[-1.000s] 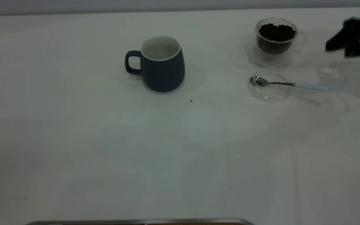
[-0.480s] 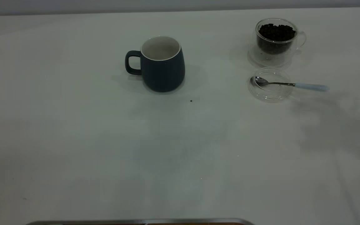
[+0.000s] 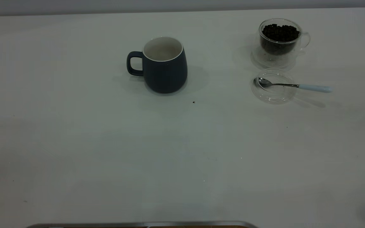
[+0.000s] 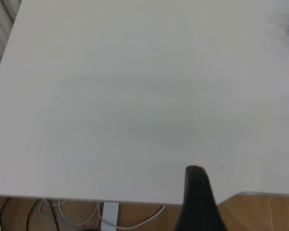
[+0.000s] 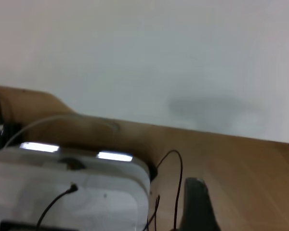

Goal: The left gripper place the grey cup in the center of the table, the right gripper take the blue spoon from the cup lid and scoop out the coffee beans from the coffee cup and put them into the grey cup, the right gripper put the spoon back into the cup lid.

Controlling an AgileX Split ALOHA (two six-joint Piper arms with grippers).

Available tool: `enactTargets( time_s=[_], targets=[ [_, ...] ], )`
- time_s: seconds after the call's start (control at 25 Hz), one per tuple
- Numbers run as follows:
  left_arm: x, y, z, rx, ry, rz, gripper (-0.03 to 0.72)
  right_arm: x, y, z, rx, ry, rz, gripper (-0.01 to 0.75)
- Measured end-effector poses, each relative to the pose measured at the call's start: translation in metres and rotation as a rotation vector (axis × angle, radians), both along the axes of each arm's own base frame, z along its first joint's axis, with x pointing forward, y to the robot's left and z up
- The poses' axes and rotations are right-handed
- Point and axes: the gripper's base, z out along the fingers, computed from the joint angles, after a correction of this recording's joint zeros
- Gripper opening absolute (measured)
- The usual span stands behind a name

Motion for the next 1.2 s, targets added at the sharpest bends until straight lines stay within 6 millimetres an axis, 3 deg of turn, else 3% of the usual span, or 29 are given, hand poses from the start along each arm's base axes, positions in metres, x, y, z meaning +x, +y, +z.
enactTargets(
  time_s=[0.24,0.88,1.2],
  targets=[
    [0.000,0.000,0.000,0.000,0.000,0.000,0.588,-0.034,-0.005,-0.019,0.017,-0.133,-0.002,0.559],
    [0.000,0.000,0.000,0.000,0.000,0.000,0.588,-0.099,-0.011,-0.007,0.088,-0.588,0.013,0.558],
    [0.000,0.000,0.000,-0.002,0.000,0.001,0.588,-0.102,-0.011,-0.007,0.088,-0.599,0.014,0.558]
  ],
)
